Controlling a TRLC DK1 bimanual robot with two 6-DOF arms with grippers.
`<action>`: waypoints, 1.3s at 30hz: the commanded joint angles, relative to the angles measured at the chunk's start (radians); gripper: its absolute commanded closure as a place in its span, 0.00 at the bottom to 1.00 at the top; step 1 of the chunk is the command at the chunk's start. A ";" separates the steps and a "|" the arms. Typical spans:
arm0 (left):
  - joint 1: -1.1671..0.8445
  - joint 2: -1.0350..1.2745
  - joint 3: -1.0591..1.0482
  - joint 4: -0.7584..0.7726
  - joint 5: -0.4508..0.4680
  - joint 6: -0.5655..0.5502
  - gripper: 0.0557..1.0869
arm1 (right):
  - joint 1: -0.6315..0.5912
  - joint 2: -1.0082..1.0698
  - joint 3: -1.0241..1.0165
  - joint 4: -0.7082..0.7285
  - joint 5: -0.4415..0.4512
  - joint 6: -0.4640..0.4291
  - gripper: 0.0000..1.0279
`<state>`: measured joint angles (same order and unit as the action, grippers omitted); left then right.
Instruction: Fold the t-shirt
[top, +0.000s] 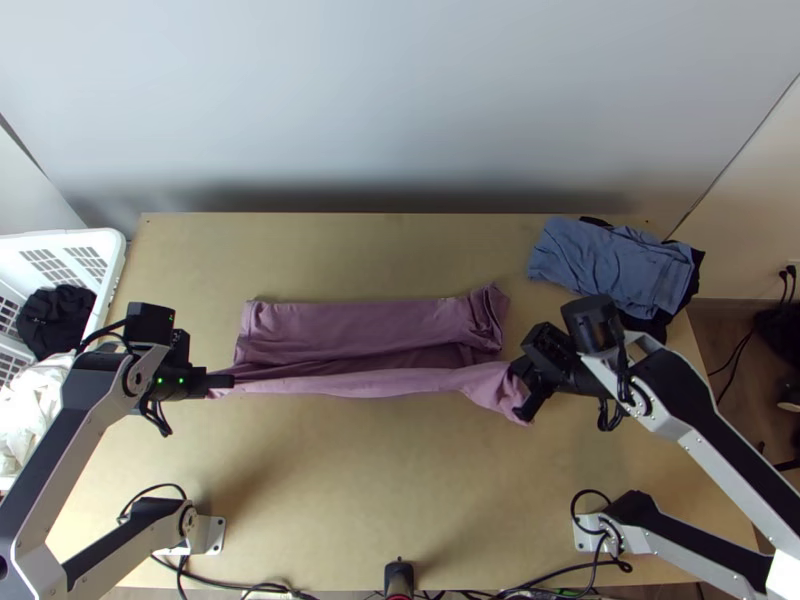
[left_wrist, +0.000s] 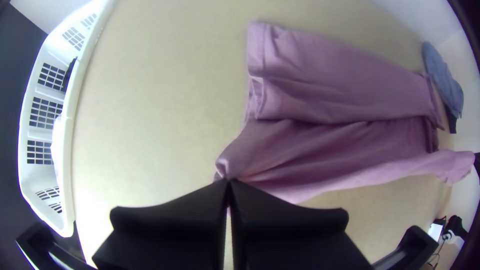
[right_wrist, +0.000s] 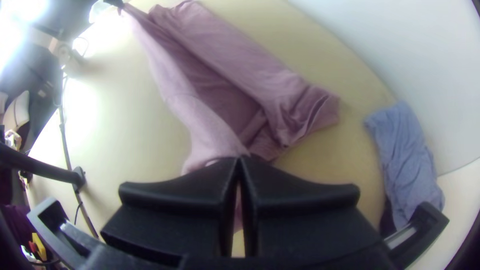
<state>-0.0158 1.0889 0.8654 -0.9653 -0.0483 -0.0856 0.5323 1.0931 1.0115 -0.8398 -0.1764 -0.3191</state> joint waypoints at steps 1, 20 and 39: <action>0.002 -0.006 0.007 -0.016 0.002 0.007 0.95 | -0.043 0.028 0.053 0.001 0.000 -0.017 0.97; 0.017 0.229 0.281 0.031 0.001 0.027 0.96 | -0.146 0.237 0.185 0.080 0.000 -0.054 0.97; 0.004 0.398 0.354 0.140 0.001 0.046 0.97 | -0.198 0.472 0.285 0.173 -0.002 -0.060 0.97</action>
<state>-0.0044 1.4334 1.1934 -0.8494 -0.0483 -0.0410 0.3447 1.4826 1.2629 -0.6933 -0.1791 -0.3820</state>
